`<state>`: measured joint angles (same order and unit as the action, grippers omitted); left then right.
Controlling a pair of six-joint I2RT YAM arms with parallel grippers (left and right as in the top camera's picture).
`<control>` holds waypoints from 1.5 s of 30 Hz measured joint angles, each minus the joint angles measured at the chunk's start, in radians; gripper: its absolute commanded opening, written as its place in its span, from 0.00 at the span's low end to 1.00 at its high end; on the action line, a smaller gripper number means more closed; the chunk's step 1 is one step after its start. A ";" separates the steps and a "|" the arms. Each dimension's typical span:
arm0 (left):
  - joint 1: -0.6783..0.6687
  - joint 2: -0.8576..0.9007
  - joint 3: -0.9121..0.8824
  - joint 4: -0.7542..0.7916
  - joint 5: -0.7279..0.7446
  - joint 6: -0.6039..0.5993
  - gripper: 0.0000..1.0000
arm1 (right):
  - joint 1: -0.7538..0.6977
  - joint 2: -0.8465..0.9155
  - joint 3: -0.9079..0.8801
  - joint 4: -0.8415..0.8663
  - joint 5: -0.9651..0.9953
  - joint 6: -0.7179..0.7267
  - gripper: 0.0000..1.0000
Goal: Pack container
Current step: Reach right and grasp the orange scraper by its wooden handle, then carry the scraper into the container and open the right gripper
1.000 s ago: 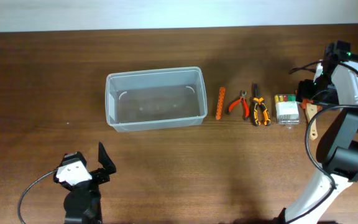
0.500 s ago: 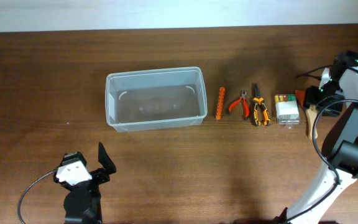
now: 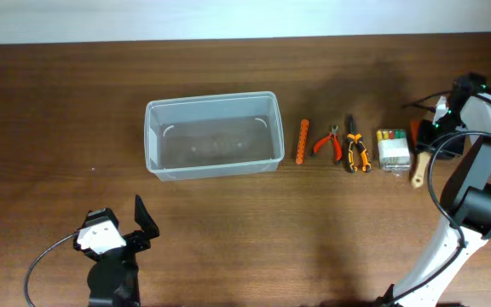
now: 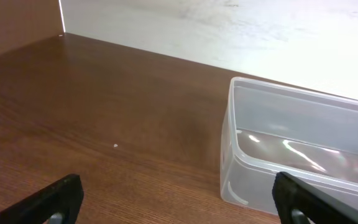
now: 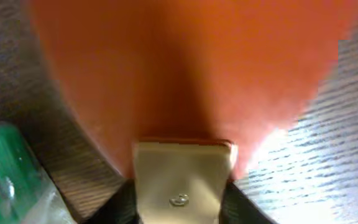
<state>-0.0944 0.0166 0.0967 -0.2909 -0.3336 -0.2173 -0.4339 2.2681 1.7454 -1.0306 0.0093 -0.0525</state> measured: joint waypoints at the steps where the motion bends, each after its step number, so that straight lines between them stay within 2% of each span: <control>1: 0.000 0.000 0.000 0.000 0.000 0.000 0.99 | 0.000 0.000 0.000 0.001 0.000 0.003 0.27; 5: 0.000 0.000 0.000 0.000 0.000 0.000 0.99 | 0.000 0.000 0.000 -0.002 -0.001 0.020 0.31; 9: 0.000 0.000 0.000 0.000 0.000 0.000 0.99 | 0.000 0.001 0.014 -0.061 -0.001 0.042 0.15; 18: 0.000 0.000 0.000 0.000 0.000 0.000 0.99 | 0.026 -0.047 0.344 -0.276 -0.092 0.084 0.04; 22: 0.000 0.000 0.000 0.000 0.000 0.000 0.99 | 0.174 -0.199 0.486 -0.313 -0.150 0.072 0.04; 25: 0.000 0.000 0.000 0.000 0.000 0.000 0.99 | 0.389 -0.283 0.523 -0.316 -0.177 0.010 0.04; 27: 0.000 0.000 0.000 0.000 0.000 0.000 0.99 | 0.548 -0.292 0.525 -0.317 -0.196 -0.068 0.04; 30: 0.000 0.000 0.000 0.000 0.000 0.000 0.99 | 0.808 -0.247 0.517 -0.296 -0.218 -0.264 0.04; 34: 0.000 0.000 0.000 0.000 0.000 0.000 0.99 | 1.015 -0.169 0.512 -0.270 -0.206 -0.441 0.04; 38: 0.000 0.000 0.000 0.000 0.000 0.000 0.99 | 1.113 -0.060 0.508 -0.262 -0.145 -0.546 0.04; 44: 0.000 0.000 0.000 0.000 0.000 0.000 0.99 | 1.098 0.101 0.499 -0.253 -0.132 -0.615 0.04; 45: 0.000 0.000 0.000 0.000 0.000 0.000 0.99 | 1.096 0.122 0.494 -0.250 -0.126 -0.625 0.08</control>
<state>-0.0944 0.0166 0.0967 -0.2909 -0.3336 -0.2173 0.6617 2.3905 2.2395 -1.2808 -0.1169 -0.6773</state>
